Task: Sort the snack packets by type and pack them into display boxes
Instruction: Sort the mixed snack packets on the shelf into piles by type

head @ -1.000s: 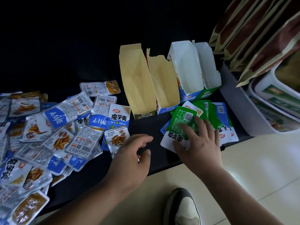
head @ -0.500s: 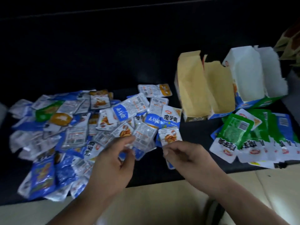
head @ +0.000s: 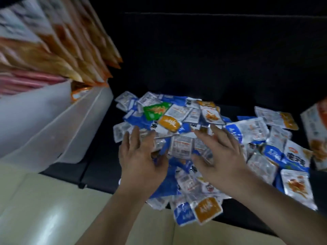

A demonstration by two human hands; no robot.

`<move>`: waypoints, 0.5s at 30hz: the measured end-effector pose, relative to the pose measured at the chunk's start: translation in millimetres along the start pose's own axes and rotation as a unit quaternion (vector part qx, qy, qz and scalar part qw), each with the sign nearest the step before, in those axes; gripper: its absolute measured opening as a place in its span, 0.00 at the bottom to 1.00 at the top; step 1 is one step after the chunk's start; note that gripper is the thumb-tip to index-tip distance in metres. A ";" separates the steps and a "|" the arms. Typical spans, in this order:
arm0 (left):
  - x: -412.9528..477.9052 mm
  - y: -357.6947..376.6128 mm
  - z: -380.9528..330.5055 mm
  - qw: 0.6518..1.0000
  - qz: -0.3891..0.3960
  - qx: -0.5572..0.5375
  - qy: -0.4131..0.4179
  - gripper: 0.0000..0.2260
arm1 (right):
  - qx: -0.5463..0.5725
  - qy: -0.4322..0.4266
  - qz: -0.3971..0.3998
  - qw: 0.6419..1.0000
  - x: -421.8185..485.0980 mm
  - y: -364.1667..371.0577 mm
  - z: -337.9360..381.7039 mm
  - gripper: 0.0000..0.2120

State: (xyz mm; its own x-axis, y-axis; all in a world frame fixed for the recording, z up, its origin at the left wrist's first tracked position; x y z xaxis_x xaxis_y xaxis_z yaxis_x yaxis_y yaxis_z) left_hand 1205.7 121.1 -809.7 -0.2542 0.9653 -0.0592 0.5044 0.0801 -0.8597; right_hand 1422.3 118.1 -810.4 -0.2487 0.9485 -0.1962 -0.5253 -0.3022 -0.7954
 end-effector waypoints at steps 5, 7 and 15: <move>4.5 13.7 67.5 0.978 0.180 0.059 -0.091 0.58 | -0.088 -0.048 0.099 0.990 51.4 24.3 43.2 0.41; -4.3 26.2 75.2 0.967 0.232 0.068 -0.085 0.63 | -0.095 -0.052 0.105 0.989 66.4 28.4 52.0 0.45; -29.9 69.6 24.0 0.981 0.173 0.082 0.021 0.43 | -0.159 -0.053 0.146 0.975 93.8 42.0 74.0 0.49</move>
State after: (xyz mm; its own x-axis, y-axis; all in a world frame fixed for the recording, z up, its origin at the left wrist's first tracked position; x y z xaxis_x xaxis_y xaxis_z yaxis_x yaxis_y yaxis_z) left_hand 1228.6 91.8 -880.0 -0.0554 0.9372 -0.3443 0.4145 -0.2921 -0.8619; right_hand 1316.7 187.3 -819.8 -0.4419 0.8065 -0.3928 -0.1460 -0.4967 -0.8556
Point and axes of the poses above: each hand's wrist, its own x-axis towards the middle knuckle, its own y-axis out of the palm, z = x × y, the point moved 10 cm from there along x, towards the middle knuckle, and after that the axes turned 10 degrees about -y, right-handed, at the moved point
